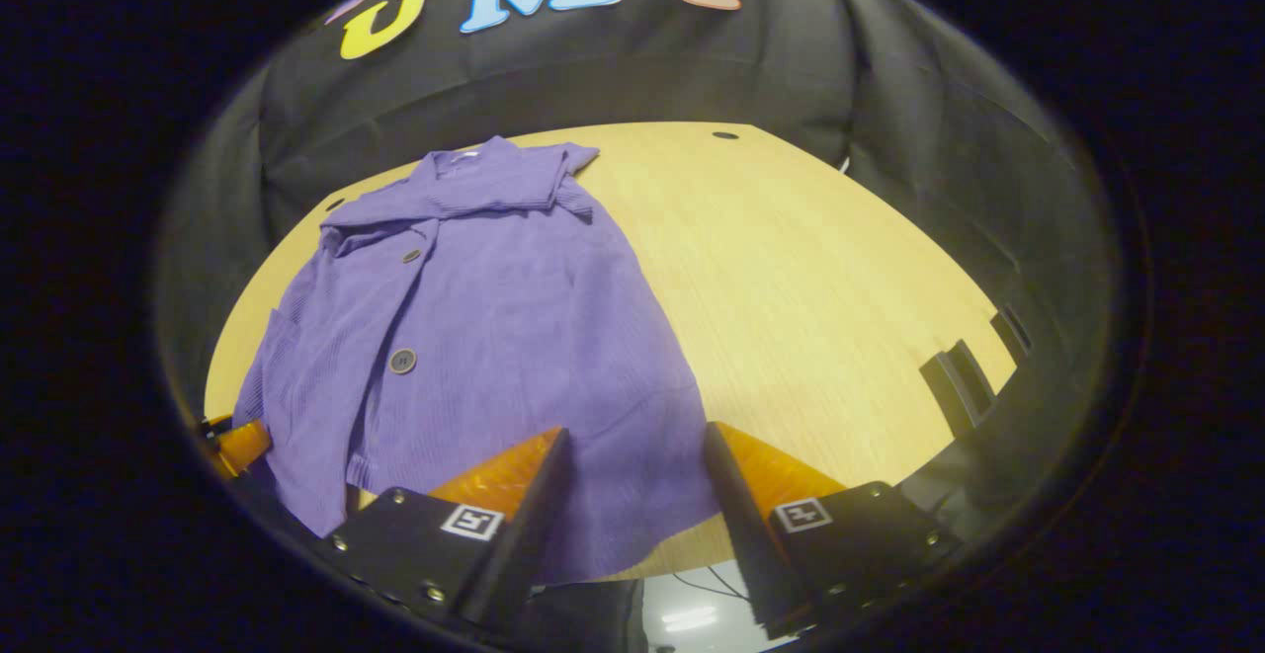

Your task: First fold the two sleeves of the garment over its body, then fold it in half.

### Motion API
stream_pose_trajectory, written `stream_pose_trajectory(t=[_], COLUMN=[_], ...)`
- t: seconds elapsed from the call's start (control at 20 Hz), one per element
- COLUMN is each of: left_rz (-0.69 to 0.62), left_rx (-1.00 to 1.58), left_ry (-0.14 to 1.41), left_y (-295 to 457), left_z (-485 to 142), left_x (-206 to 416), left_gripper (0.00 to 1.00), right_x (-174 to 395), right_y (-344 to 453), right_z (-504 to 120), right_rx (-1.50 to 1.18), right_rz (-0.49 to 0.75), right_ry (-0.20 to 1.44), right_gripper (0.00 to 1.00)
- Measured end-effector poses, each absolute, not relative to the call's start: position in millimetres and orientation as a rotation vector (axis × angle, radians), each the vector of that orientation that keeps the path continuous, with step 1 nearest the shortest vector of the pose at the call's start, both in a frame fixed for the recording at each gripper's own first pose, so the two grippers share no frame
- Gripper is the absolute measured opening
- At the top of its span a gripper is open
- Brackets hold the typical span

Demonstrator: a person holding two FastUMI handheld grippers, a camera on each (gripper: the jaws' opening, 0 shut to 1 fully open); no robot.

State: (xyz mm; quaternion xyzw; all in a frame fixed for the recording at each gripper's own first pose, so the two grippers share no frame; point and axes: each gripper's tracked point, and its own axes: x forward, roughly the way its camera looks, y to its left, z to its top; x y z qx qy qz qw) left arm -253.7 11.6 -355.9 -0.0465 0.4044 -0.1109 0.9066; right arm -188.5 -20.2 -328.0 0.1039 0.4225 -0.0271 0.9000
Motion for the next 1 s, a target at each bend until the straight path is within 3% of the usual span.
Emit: stream_pose_trajectory(t=[0.05, 0.1, 0.2, 0.25, 0.3, 0.35, 0.45, 0.7, 1.0], left_rz=[-0.2, -0.194, -0.231, -0.229, -0.222, -0.237, -0.237, -0.278, -0.251], left_rx=[-0.118, -0.127, -0.128, -0.137, -0.169, -0.192, -0.243, -0.239, -0.298], left_ry=[0.852, 0.856, 0.884, 0.895, 0.914, 0.928, 0.923, 0.818, 0.672], left_y=[12.3, 13.0, 5.8, 6.0, 6.2, 5.2, -6.2, -21.4, -28.7], left_z=[-359.6, -358.9, -357.9, -357.7, -357.8, -356.1, -355.3, -306.8, -244.8], left_x=[-252.2, -250.3, -250.2, -250.3, -249.5, -247.7, -234.3, -196.2, -105.1], left_gripper=[0.45, 0.32, 0.2, 0.2, 0.09, 0.09, 0.08, 0.07, 0.07], right_x=[-186.8, -185.7, -185.3, -184.0, -184.1, -183.1, -175.8, -132.1, -64.8], right_y=[-13.5, -8.5, -2.1, -0.8, -0.1, 1.2, 2.4, -4.0, 9.0], right_z=[-326.7, -326.0, -324.3, -325.3, -325.0, -324.7, -308.9, -250.5, -191.8], right_rx=[0.208, 0.199, 0.185, 0.182, 0.181, 0.184, 0.254, 0.299, 0.271], right_rz=[-0.036, -0.031, -0.028, -0.04, -0.04, -0.033, -0.028, 0.047, 0.158], right_ry=[0.874, 0.872, 0.874, 0.876, 0.885, 0.897, 0.885, 0.777, 0.64], right_gripper=[0.77, 0.55, 0.31, 0.24, 0.13, 0.13, 0.04, 0.03, 0.03])
